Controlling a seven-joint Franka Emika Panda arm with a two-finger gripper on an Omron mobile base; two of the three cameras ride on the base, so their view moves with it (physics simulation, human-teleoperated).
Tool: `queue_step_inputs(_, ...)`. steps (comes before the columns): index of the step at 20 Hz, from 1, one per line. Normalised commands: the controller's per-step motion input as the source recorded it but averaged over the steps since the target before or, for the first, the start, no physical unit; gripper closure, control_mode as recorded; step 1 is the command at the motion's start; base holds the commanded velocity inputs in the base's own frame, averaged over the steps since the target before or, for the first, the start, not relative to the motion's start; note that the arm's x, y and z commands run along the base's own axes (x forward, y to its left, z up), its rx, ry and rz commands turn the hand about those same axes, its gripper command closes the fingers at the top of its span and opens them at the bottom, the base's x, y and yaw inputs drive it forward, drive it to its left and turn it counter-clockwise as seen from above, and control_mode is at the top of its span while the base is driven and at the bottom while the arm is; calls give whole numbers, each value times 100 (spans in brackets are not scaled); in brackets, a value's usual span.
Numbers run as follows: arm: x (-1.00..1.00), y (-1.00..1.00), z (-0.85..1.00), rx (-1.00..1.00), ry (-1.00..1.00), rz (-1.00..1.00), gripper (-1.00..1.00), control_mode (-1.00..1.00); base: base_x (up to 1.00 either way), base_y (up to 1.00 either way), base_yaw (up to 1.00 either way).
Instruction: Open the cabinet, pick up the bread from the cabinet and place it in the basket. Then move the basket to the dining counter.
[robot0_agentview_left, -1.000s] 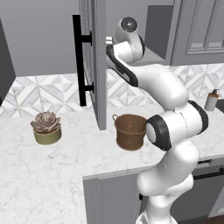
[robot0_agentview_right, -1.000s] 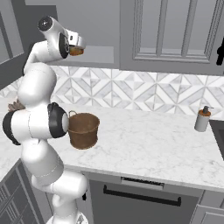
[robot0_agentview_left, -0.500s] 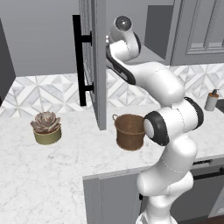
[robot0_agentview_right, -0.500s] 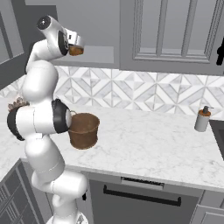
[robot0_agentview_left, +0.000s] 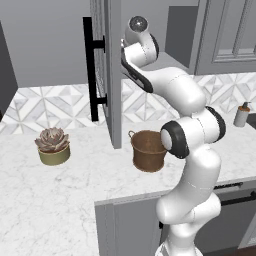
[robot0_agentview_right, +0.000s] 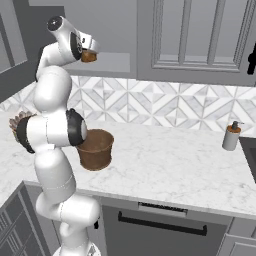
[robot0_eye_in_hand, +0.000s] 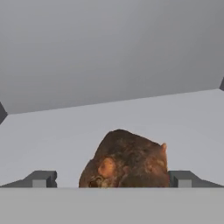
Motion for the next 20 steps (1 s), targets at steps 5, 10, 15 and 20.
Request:
queue_step_inputs(5, 18, 0, -23, 0, 4, -7, -100, -100, 0, 0, 0)
queue_step_inputs(10, 0, 0, -24, 0, 0, 0, -100, -100, 0, 0, 0)
queue_step_inputs(15, 0, -6, -39, -1, -7, 0, -100, -100, 0, 0, 0)
queue_step_inputs(20, 0, -8, -47, -5, -18, 0, -100, -100, 0, 0, 0)
